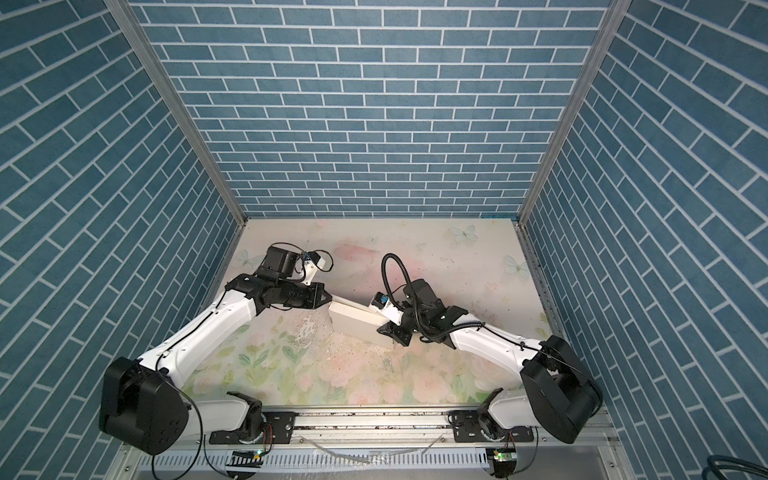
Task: Fold the paper box
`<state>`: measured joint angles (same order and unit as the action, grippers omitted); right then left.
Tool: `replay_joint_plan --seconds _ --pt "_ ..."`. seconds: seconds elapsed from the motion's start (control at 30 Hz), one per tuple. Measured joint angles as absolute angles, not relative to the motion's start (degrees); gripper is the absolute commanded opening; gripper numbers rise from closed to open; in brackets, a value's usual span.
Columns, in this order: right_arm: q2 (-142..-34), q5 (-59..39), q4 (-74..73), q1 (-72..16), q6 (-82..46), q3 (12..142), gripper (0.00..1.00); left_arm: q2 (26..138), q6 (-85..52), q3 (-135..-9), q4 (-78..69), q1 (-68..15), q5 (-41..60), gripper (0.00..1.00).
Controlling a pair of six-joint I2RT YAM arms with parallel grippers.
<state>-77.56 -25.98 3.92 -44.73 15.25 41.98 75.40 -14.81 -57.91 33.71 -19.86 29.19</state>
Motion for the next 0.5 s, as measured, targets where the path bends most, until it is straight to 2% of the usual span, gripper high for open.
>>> replay_joint_plan --seconds 0.3,0.5 --pt "-77.6 -25.2 3.9 -44.9 15.2 42.0 0.33 75.4 -15.0 -58.3 34.2 -20.2 29.4 0.0" --pt "-77.6 -25.0 3.9 -45.0 15.2 41.9 0.25 75.3 -15.0 -58.0 33.8 -20.2 29.2 0.01"
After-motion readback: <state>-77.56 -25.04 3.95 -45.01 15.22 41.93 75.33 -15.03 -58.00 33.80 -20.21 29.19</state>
